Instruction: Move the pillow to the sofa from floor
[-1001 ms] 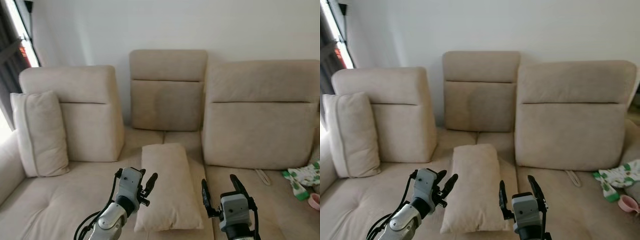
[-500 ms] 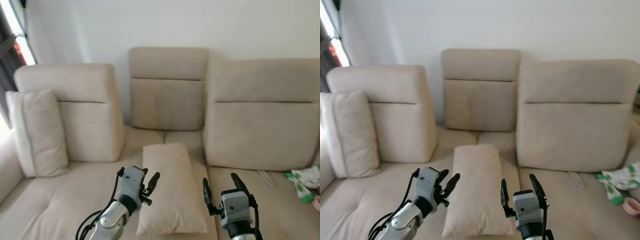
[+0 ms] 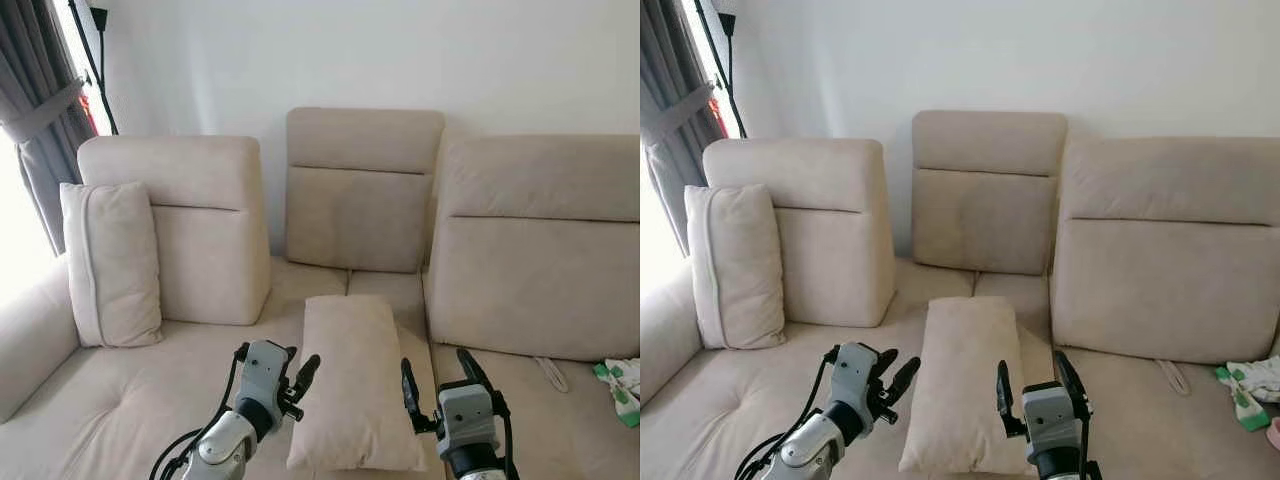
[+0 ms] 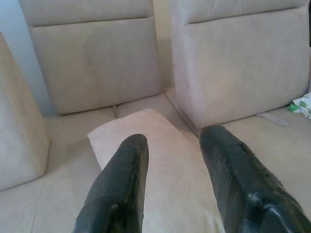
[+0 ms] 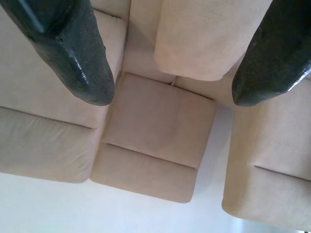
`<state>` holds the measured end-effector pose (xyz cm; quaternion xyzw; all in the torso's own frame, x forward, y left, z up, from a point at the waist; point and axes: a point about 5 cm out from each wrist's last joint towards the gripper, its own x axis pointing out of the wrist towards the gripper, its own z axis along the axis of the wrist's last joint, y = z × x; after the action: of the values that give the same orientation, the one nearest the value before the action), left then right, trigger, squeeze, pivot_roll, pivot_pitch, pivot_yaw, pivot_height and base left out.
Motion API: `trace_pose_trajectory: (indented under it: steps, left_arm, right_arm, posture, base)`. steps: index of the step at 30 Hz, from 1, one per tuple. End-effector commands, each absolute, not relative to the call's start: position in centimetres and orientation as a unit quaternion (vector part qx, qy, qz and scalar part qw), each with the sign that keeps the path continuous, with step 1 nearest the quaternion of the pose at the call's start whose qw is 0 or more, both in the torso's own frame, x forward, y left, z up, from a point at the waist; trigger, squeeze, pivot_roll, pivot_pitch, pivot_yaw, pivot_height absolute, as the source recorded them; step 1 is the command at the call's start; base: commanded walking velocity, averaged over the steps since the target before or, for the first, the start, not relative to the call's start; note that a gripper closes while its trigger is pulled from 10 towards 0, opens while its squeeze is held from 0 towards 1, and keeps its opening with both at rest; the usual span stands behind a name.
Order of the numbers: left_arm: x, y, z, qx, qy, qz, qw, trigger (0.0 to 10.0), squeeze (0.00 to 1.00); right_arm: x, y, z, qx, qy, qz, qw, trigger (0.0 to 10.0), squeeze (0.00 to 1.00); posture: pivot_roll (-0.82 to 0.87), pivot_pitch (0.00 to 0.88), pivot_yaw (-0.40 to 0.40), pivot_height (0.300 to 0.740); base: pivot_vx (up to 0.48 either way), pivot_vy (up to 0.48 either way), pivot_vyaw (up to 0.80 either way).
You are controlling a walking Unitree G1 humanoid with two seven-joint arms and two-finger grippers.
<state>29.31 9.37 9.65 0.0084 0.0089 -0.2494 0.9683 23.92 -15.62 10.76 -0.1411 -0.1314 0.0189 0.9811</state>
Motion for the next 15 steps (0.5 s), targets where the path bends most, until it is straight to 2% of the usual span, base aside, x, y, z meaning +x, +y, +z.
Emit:
trace_pose_trajectory:
  steps: [1,3,15]
  left_arm:
    - [29.16,9.57,9.49,0.002,0.015,-0.248,0.969,10.0,0.00]
    - [29.16,9.57,9.47,0.003,0.016,-0.248,0.969,10.0,0.00]
    - [29.15,9.55,9.41,0.001,0.019,-0.252,0.967,10.0,0.00]
  right_arm:
    - [23.85,-15.69,10.32,-0.137,-0.120,0.017,0.983,10.0,0.00]
    - [23.86,-15.68,10.32,-0.137,-0.120,0.017,0.983,10.0,0.00]
    - [23.97,-15.55,10.26,-0.140,-0.119,0.018,0.983,10.0,0.00]
  posture:
    - [-0.07,0.000,0.070,0.740]
    - [-0.07,0.000,0.070,0.740]
    - [-0.07,0.000,0.072,0.740]
  base:
    - [0.000,0.000,0.00]
    - [0.000,0.000,0.00]
    - [-0.272,0.000,0.00]
